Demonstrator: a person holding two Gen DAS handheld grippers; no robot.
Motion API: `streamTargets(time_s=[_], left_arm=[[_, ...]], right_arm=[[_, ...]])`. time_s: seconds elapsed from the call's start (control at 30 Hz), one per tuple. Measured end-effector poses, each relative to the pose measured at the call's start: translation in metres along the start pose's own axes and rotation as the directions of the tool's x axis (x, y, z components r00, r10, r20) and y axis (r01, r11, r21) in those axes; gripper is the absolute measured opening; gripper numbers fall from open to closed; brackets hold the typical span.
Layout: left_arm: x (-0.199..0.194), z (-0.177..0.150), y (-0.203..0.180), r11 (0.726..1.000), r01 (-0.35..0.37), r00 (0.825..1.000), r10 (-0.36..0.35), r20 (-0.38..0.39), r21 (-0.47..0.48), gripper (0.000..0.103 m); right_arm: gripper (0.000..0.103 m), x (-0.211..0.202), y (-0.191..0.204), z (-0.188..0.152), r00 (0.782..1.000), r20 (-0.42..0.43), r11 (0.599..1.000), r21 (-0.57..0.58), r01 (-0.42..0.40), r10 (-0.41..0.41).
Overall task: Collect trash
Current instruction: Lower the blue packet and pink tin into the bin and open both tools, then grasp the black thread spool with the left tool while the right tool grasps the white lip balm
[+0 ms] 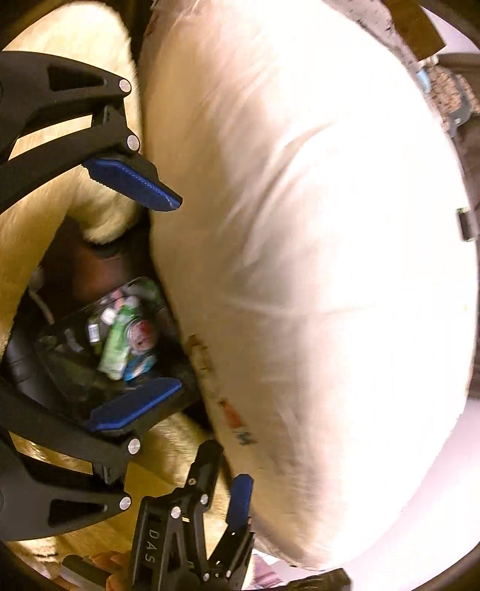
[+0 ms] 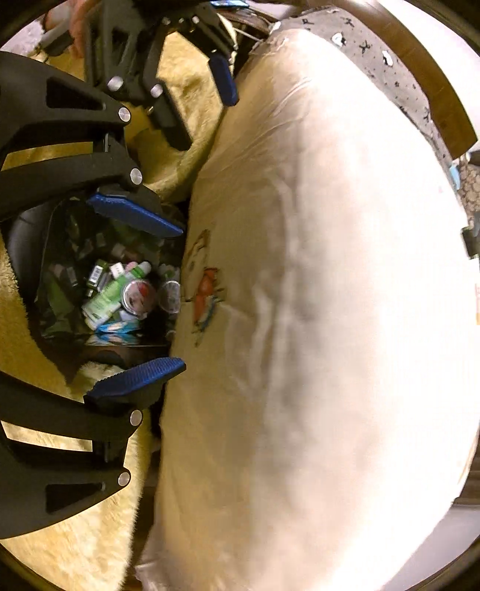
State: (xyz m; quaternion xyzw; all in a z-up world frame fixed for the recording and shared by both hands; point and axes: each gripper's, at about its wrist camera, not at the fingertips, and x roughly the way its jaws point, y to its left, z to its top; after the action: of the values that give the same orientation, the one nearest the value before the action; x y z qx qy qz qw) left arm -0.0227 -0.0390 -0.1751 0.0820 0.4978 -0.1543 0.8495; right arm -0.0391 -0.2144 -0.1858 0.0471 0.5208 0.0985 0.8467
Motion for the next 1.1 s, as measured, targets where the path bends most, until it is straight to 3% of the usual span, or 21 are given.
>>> streamTargets(time_s=[0.2,0.43,0.6,0.73,0.93,1.1], left_arm=[[-0.036,0.036,0.02,0.997,-0.071,0.989,0.071,0.132,-0.006,0.087],[-0.047,0.083,0.046,0.993,-0.11,0.968,0.117,0.222,-0.042,0.087],[-0.032,0.118,0.067,0.991,-0.107,0.964,0.122,0.238,-0.074,0.087],[-0.014,0.155,0.083,0.991,-0.087,0.97,0.107,0.22,-0.099,0.087],[0.02,0.212,0.106,0.986,-0.106,0.973,0.129,0.192,-0.128,0.087],[0.043,0.245,0.124,0.983,-0.121,0.973,0.145,0.177,-0.141,0.087]], right_arm=[[0.069,-0.041,0.003,0.039,0.99,0.139,0.999,-0.024,0.027,-0.023],[0.073,-0.073,-0.015,0.107,0.946,0.307,0.993,-0.011,0.116,-0.107],[0.073,-0.06,-0.027,0.16,0.945,0.315,0.996,-0.01,0.094,-0.086],[0.073,-0.033,-0.028,0.211,0.964,0.259,0.996,-0.05,0.069,-0.053],[0.073,0.022,-0.028,0.286,0.968,0.232,0.991,-0.065,0.113,-0.095],[0.073,0.057,-0.02,0.327,0.977,0.195,0.99,-0.091,0.109,-0.09]])
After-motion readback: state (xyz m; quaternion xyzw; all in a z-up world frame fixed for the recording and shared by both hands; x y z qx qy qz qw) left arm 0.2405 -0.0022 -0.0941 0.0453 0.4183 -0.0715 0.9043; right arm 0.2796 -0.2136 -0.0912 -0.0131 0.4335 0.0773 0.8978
